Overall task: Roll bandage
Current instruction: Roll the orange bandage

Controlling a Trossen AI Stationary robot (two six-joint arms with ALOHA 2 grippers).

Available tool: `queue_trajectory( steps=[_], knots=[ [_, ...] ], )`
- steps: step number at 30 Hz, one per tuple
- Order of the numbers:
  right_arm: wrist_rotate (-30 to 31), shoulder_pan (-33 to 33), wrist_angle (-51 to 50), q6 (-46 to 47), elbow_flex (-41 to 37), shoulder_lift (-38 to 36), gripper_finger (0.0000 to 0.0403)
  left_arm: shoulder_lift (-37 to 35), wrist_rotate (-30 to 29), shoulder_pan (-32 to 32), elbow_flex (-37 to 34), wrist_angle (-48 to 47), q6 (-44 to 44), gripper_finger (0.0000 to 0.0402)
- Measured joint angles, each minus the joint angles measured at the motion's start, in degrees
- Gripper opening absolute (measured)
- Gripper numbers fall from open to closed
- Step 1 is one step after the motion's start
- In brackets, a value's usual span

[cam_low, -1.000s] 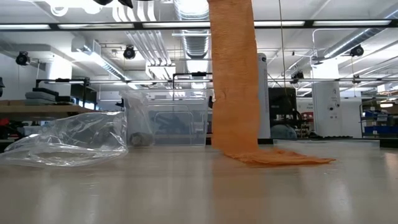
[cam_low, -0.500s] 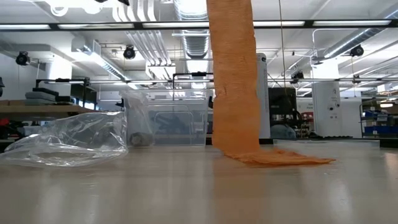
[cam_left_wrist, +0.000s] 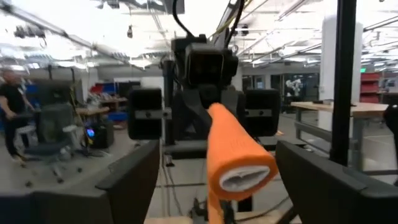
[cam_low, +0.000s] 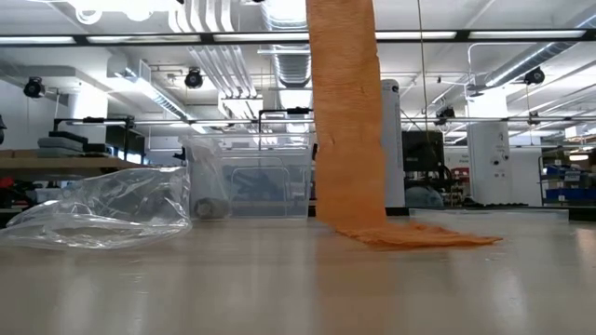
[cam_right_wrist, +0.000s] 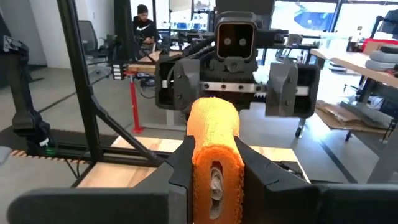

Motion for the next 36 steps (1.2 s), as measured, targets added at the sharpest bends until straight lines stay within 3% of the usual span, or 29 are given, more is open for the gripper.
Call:
queue_trajectory(
  steps=[6,23,28,36],
  knots=[
    [1.6,-0.1,0.2,-1.2,0.0,0.3,0.0063,2.5,1.8,-0.2,0.0,1.4,-2.4,0.0312],
    [1.7,-0.2,0.6,-0.5,0.0,2.3,0.0065,5.4,2.2,-0.5,0.0,4.9,-2.1,0.0233],
    [1.4,-0.2,0.8,0.5,0.0,2.3,0.0056,5.4,2.2,-0.5,0.0,4.9,-1.5,0.0188],
    [1.5,-0.2,0.8,6.9,0.0,2.2,0.0083,5.4,1.9,-0.5,0.0,3.9,6.0,0.0069]
  ],
)
